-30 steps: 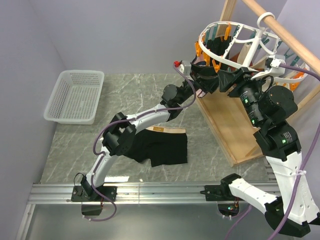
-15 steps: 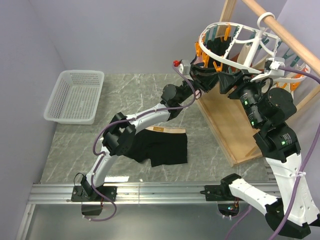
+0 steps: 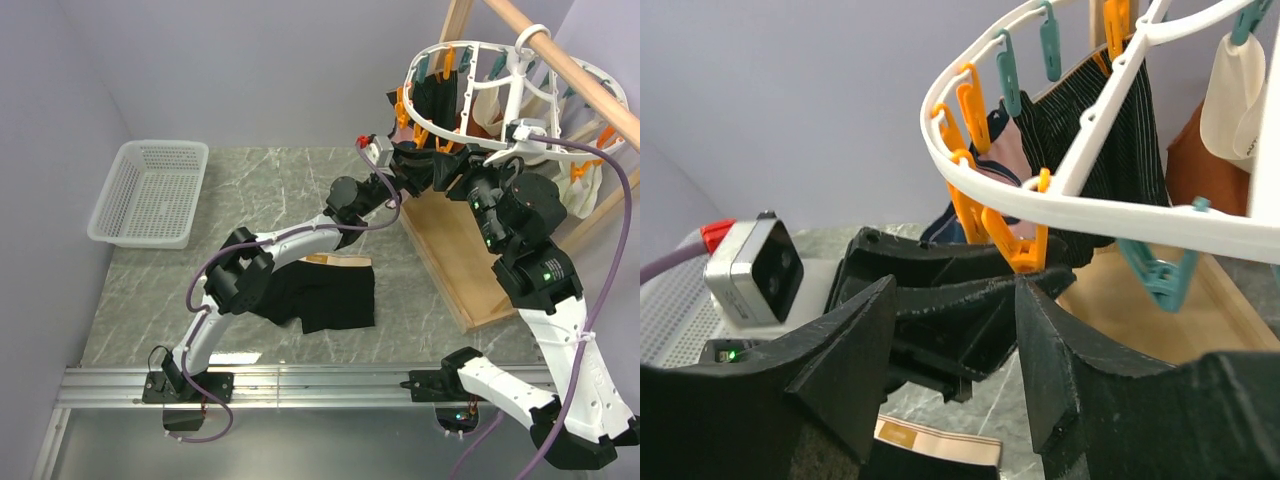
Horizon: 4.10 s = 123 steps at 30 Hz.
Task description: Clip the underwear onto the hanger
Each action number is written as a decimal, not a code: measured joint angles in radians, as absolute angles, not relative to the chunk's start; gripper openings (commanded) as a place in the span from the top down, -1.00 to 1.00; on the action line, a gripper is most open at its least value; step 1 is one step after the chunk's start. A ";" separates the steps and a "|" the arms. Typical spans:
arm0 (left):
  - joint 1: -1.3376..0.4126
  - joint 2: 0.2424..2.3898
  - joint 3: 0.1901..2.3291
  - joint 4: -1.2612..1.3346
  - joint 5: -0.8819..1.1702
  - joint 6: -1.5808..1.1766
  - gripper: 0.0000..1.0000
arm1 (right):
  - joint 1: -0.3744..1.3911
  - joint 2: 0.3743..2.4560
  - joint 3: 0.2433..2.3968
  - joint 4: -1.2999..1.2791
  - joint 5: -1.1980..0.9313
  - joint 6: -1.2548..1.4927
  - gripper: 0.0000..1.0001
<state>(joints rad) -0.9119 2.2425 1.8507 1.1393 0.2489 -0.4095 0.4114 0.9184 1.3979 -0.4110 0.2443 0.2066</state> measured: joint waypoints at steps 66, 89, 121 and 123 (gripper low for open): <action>-0.920 2.009 1.597 1.039 0.318 -0.299 -0.23 | 0.346 1.066 1.429 -0.360 0.276 0.272 1.00; -0.920 2.090 1.800 0.970 0.289 -0.294 0.57 | 0.324 1.047 1.431 -0.356 0.245 0.283 1.00; -0.923 2.079 1.767 0.965 0.297 -0.305 -0.13 | 0.307 1.026 1.417 -0.360 0.212 0.299 1.00; -0.924 2.048 1.702 0.952 0.306 -0.308 -0.18 | 0.307 1.028 1.417 -0.360 0.210 0.299 1.00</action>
<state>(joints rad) -0.9237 2.0483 1.7016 0.9516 0.3061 -0.3084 0.3065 1.0283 1.4174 -0.3599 0.2100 0.2993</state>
